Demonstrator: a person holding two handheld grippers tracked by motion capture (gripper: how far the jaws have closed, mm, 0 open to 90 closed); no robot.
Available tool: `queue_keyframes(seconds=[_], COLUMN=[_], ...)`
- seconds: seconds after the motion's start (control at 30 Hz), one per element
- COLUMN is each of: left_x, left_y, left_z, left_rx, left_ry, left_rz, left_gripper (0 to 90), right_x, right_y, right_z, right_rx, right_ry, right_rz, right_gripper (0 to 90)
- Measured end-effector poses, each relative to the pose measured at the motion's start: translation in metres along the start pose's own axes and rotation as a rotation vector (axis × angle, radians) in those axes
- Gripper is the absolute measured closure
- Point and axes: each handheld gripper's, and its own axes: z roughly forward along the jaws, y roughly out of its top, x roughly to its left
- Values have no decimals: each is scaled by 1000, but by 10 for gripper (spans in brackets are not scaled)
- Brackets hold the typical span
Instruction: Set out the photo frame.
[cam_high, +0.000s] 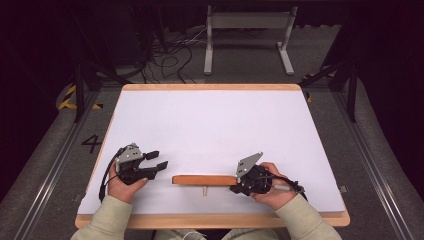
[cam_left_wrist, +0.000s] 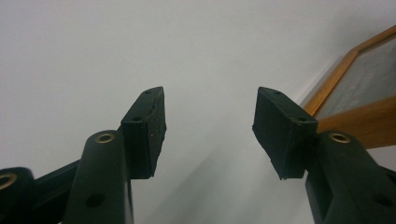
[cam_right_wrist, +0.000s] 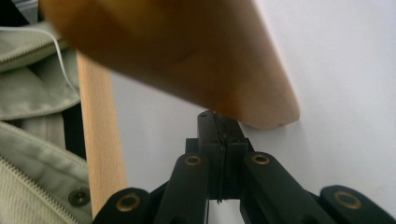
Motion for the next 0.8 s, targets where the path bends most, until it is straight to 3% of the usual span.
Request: queue_keyframes(seconds=[0.13,0.57,0.8], left_x=[-2,-3,-5], left_y=[0,-6,-9], left_z=[0,-9,-9], left_rx=[-2,2,15], left_ry=[0,20,39], left_rz=[1,-8,-1], left_gripper=[441,435,438], right_x=[-2,-26,-37], right_y=[0,2,10], right_z=[3,6,10], right_rx=[-1,-69,-75], right_ry=[12,-54,-104], right_rz=[12,109,108], right_gripper=[900,900,900])
